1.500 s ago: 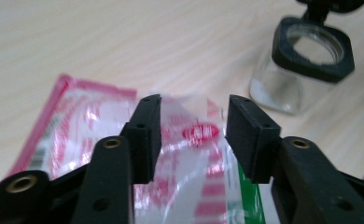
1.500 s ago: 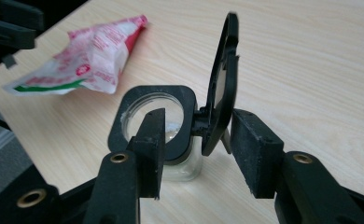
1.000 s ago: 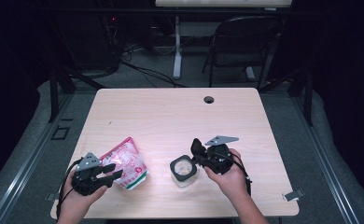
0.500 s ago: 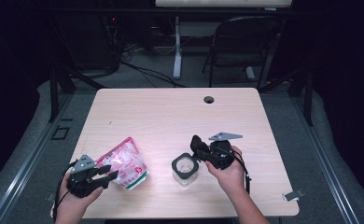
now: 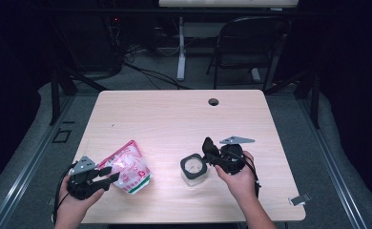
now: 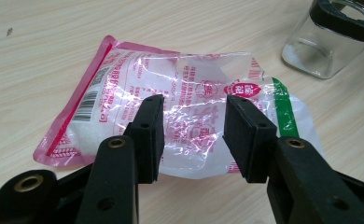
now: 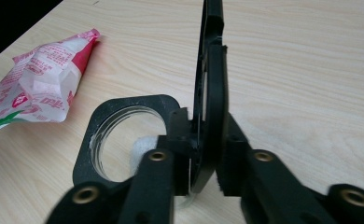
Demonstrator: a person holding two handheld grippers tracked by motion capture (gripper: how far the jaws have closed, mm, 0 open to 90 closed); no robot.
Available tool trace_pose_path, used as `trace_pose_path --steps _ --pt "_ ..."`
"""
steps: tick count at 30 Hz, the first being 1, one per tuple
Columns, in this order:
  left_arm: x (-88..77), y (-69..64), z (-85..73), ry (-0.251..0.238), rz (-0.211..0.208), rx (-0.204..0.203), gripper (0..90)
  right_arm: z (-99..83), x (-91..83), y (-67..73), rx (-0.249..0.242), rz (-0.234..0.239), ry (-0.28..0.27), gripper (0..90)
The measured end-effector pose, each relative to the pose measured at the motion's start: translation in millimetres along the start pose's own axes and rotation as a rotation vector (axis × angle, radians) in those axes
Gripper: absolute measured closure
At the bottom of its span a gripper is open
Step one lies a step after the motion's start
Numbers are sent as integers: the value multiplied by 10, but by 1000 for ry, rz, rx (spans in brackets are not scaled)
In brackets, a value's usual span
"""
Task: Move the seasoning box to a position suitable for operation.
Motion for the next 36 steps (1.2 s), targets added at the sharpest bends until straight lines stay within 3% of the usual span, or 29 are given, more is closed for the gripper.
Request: trace_pose_path --steps 2,4,10,12,14,17,19,21,24,29,36 --pt "-3 10 9 -4 4 8 575 -2 -11 -9 3 -4 0 753" --pt "-20 25 24 -9 11 19 566 4 -51 -31 10 6 1 664" --pt "-13 16 33 -4 6 27 548 41 -187 -36 -2 21 8 604" --pt "-35 -21 34 14 13 66 541 80 -260 -16 -8 32 -1 580" --pt "-43 -28 21 24 18 78 528 101 -303 1 -21 32 4 572" --pt "-57 -34 -43 40 27 116 514 119 -350 8 -32 31 0 559" --pt "-55 -49 -104 58 8 132 532 131 -379 -1 -48 34 -8 537" --pt "-32 -69 -201 85 8 147 536 130 -390 -34 -35 31 -12 533" --pt "-9 -94 -271 104 -3 150 532 124 -396 -62 -33 34 -9 523" --pt "53 -121 -355 127 -13 168 425 130 -406 -78 -22 31 -23 491" --pt "145 -135 -408 151 25 214 378 121 -398 -96 -26 21 -18 470"
Point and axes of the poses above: each handheld gripper's, and its own axes: x roughly forward along the jaws, z roughly out of its top, y roughly to its left, the point moved 6 cm from there along x, roughly forward along the jaws, and after that the axes turned 5 degrees about -z, right-handed, at the moved point
